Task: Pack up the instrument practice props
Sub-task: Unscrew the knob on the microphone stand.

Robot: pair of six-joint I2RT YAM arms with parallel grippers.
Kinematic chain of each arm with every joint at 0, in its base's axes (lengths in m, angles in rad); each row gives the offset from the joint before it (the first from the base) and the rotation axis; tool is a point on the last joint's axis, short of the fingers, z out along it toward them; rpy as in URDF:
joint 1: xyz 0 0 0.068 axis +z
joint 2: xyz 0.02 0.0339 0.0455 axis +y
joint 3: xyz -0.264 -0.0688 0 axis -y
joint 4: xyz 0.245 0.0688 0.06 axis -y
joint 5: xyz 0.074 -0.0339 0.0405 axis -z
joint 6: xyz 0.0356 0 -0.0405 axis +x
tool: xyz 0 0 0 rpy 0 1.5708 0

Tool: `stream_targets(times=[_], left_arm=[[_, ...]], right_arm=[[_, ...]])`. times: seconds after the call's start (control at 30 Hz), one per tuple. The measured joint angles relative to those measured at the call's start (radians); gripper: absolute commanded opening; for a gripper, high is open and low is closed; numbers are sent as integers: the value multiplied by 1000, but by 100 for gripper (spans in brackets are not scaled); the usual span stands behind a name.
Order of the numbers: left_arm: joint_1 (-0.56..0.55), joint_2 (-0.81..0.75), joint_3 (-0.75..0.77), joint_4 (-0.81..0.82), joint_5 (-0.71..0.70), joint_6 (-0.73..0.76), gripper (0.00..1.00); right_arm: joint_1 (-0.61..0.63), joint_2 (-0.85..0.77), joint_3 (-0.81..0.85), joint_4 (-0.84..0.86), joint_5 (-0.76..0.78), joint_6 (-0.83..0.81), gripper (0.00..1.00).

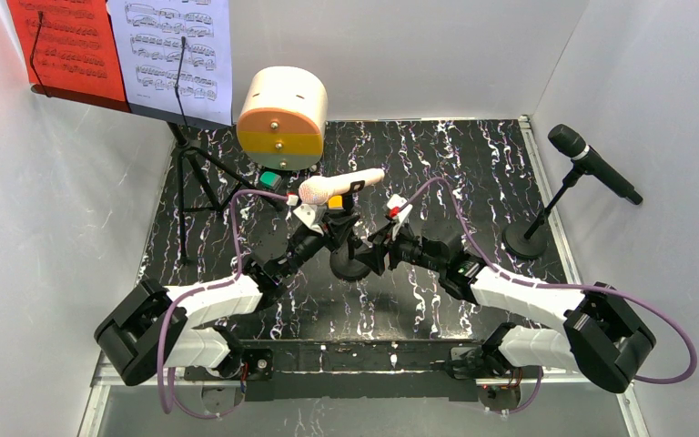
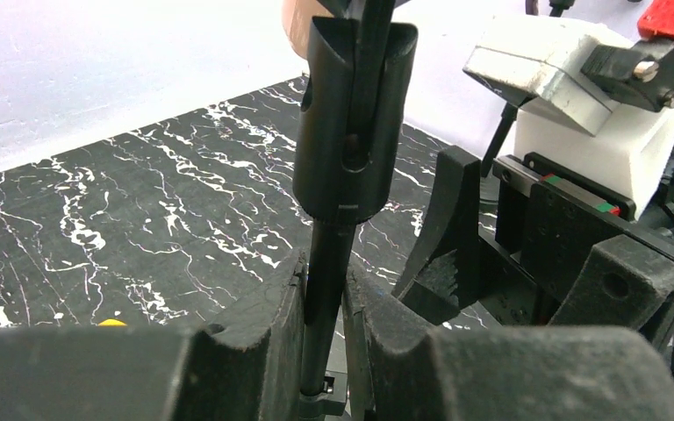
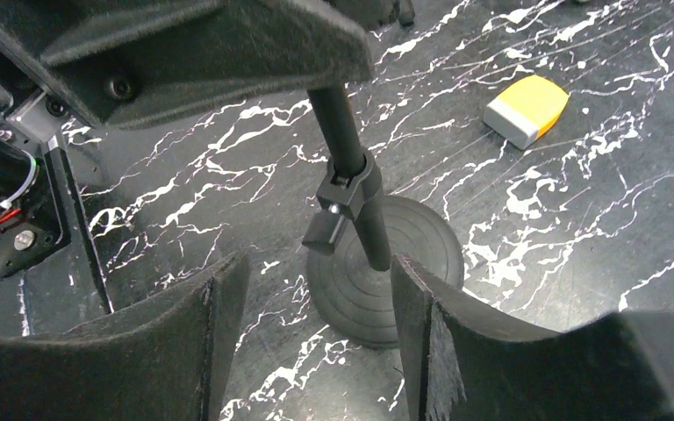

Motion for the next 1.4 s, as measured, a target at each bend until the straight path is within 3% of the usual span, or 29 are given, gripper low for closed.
stream_targets(times=[0.4,0.63,0.77,1.0,1.23,1.33,1.4], left_arm=[[0,-11,35,-88,2,-4,0],[-1,-27,35,-112,-26,-4,0],[-1,-29,35,-116,-32,-4,0],[0,-40,35,-130,-44,-4,0],[-1,-55,35,-156,-53,-8,0],[0,-63,35,-167,-56,-7,0],[0,-66,35,-171,-57,-7,0]], right_arm=[[-13,74,69,-51,-36,-28,54],[-13,84,84,-72,-48,-21,40],[-14,104,103,-79,-58,-18,37],[-14,116,119,-109,-70,-27,1],[-14,124,148,-183,-67,-108,1],[-14,124,162,-207,-63,-137,35],[-14,124,165,-213,-62,-145,46]])
